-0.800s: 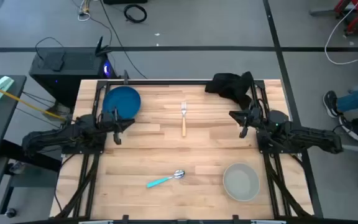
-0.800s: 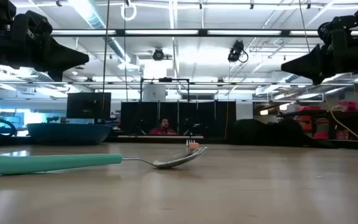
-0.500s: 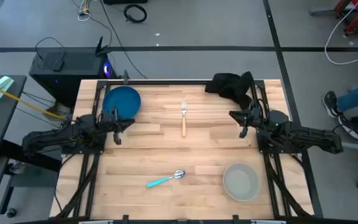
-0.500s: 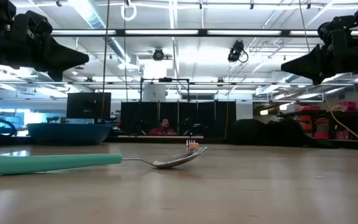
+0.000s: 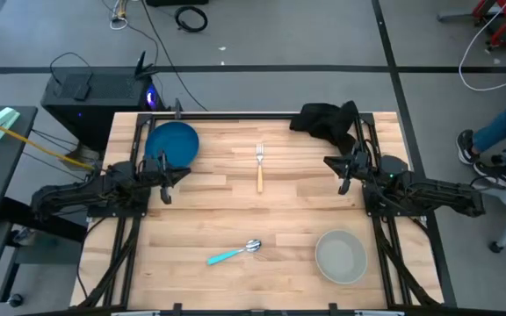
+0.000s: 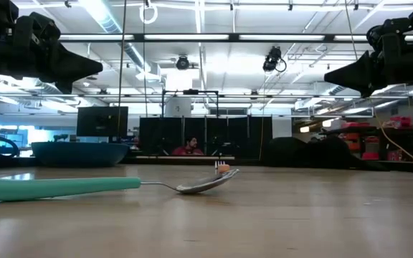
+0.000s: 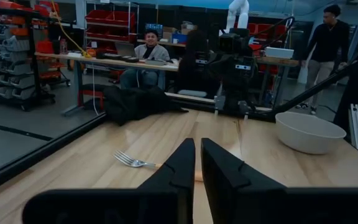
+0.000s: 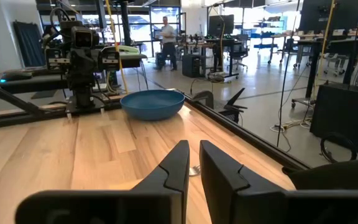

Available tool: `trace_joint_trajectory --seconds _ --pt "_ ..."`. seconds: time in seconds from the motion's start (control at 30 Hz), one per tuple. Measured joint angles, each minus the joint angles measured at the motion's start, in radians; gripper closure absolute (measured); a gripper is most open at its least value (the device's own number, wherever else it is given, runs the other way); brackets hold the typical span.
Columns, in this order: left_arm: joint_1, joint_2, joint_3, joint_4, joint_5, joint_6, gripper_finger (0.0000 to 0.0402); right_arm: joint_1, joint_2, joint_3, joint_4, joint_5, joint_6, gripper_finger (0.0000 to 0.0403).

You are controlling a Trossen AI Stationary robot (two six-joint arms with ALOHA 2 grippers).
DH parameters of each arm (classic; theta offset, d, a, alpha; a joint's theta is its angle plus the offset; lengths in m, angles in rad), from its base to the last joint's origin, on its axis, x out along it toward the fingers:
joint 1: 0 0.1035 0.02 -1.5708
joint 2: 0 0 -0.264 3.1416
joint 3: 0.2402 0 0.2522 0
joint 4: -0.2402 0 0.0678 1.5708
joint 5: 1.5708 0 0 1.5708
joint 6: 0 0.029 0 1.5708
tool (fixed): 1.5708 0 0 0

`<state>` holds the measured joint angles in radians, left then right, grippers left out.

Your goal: Set table place

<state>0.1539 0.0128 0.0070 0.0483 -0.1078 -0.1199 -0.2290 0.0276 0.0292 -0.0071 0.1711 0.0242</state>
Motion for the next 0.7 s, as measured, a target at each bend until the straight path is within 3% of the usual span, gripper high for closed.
trace_joint_trajectory --seconds 0.7 --pt "0.0 0.0 0.0 0.0 0.0 0.0 0.0366 0.0 0.0 0.0 0.0 0.0 0.0 0.0357"
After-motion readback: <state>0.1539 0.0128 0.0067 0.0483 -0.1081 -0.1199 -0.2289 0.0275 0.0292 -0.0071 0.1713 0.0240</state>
